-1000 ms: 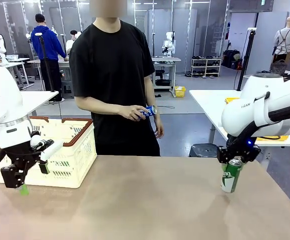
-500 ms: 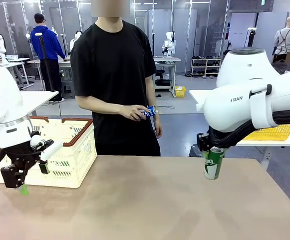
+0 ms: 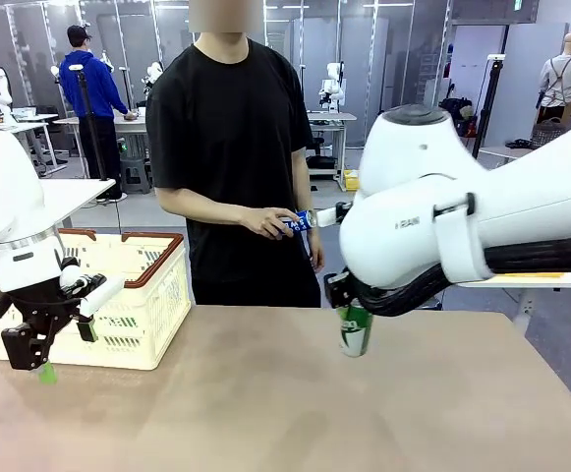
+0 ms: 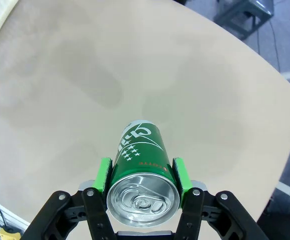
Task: Place the drinks into the Shopping basket.
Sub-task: Pick up one drink and place it into the Shopping basket.
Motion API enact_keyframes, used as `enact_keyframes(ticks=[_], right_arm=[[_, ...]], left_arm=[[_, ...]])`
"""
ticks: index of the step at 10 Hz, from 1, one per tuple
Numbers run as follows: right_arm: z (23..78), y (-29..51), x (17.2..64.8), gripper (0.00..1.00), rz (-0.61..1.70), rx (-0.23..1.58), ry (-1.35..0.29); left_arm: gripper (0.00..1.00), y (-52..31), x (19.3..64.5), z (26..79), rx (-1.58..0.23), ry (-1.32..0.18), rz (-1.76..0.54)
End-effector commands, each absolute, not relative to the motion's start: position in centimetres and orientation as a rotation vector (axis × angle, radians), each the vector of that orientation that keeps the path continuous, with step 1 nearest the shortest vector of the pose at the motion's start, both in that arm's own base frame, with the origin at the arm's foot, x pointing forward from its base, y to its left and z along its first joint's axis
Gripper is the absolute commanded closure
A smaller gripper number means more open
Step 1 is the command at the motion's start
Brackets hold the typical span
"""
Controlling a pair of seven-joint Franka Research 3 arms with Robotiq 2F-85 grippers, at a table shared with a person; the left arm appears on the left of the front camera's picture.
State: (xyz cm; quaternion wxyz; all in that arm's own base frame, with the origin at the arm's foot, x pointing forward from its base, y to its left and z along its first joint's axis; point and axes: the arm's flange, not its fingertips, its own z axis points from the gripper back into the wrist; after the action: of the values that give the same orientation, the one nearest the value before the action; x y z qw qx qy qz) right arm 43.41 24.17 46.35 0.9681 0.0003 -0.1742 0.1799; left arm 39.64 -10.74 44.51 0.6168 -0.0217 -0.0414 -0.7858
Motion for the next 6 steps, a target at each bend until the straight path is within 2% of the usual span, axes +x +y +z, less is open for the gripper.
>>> enact_keyframes(ticks=[1, 6], right_arm=[[45.2, 26.2, 46.2, 0.91, 0.407, 0.009, -0.335], [41.4, 30.1, 47.6, 0.91, 0.466, 0.037, -0.254]], left_arm=[[0.00, -11.0, 39.5, 44.7, -0.043, -0.096, -1.794], [0.00, -11.0, 39.5, 44.7, -0.043, -0.096, -1.794]])
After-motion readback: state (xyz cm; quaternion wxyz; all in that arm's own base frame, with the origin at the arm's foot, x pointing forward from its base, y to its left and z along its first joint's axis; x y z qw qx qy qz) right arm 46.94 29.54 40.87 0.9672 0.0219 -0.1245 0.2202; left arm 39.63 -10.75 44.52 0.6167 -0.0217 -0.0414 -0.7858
